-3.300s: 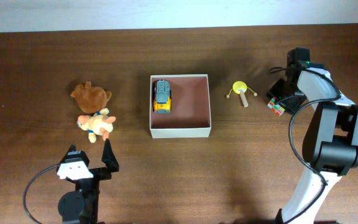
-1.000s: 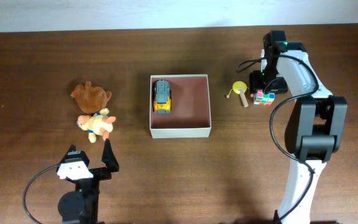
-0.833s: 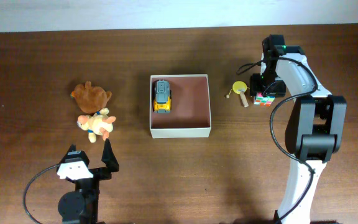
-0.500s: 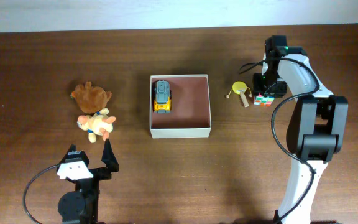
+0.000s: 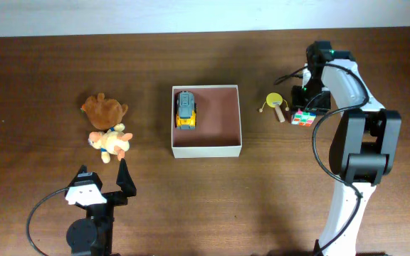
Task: Pack container
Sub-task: 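Carry the Rubik's cube left over the box and lower it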
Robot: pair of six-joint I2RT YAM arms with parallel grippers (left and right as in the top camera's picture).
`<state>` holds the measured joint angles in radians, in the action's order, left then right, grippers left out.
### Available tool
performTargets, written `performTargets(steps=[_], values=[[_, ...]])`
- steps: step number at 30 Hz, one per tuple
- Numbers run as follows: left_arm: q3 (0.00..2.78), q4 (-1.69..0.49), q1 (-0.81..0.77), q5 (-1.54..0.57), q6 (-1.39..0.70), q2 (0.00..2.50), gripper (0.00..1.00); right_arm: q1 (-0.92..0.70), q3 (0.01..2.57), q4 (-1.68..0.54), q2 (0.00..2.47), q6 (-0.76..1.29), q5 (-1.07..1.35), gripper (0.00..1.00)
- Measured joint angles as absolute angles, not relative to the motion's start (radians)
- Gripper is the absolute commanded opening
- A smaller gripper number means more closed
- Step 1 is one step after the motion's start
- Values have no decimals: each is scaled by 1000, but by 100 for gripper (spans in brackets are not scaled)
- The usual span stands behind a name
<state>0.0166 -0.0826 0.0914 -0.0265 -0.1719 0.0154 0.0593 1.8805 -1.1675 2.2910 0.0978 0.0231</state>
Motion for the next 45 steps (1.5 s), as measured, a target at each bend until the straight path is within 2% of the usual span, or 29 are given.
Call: performTargets(steps=[6,11,14,20,26,31,37,45], values=[[17,-83,91,-27,-172,15,99,59,2090,-1338,2291,33,166,47],[17,-83,91,-27,-172,15,99,51,2247,-1456,2280,-65,389,47],[17,-83,91,-27,-172,15,99,14,2313,-1469,2263,-105,524,47],[17,-83,91,-27,-172,15,99,-133,2327,-1418,2252,-119,604,48],[17,-83,91,-27,-172,15,99,-313,2326,-1323,2252,-29,505,48],[17,-83,91,-27,-172,15,99,-429,2300,-1239,2253,102,321,47],[17,-83,91,-27,-172,15,99,-493,2204,-1200,2268,243,65,47],[17,-83,91,-26,-172,15,99,-493,2085,-1122,2278,334,-86,47]])
